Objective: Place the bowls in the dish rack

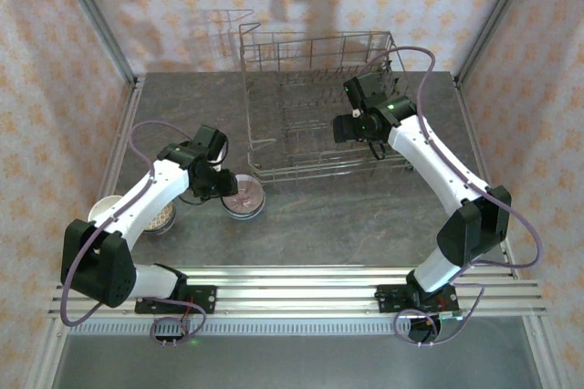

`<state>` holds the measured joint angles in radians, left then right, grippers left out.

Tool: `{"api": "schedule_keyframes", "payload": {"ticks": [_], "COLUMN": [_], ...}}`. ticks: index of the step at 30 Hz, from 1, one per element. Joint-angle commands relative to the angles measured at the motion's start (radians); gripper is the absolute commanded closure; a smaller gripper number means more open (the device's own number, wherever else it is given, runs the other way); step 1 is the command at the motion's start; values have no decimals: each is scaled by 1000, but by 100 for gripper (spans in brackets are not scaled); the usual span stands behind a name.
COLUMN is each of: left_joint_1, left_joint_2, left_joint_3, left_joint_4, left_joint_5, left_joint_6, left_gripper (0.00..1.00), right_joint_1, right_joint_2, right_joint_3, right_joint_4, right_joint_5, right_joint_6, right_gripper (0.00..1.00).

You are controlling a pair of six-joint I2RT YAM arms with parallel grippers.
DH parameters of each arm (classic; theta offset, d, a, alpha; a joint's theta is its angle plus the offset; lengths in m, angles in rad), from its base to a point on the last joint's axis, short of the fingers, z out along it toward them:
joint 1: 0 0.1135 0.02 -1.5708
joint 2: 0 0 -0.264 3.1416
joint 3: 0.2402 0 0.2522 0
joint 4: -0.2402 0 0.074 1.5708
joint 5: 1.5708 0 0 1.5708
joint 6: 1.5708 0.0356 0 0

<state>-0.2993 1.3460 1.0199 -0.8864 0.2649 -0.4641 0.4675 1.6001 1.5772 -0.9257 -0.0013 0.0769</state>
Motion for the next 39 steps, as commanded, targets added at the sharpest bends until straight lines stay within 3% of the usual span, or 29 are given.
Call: {"api": "schedule_keyframes", "payload": {"ticks": [1,29,39], "left_joint_1": [-5,-8,-15], "left_joint_2": [8,76,52], "left_joint_3": [-6,-61,-51], "left_joint_4": [34,82,67], "left_joint_5": [43,18,1], "left_joint_6": [-21,-25,-34], "left_gripper": [55,53,76], "right_joint_1": [8,9,8], "right_joint_2": [7,32,33], "right_joint_3": [15,13,10], "right_joint_4": [6,10,13], "right_joint_5": [3,15,19], "right_joint_6": [-13,-29,-34], "right_gripper": [19,19,19]}}
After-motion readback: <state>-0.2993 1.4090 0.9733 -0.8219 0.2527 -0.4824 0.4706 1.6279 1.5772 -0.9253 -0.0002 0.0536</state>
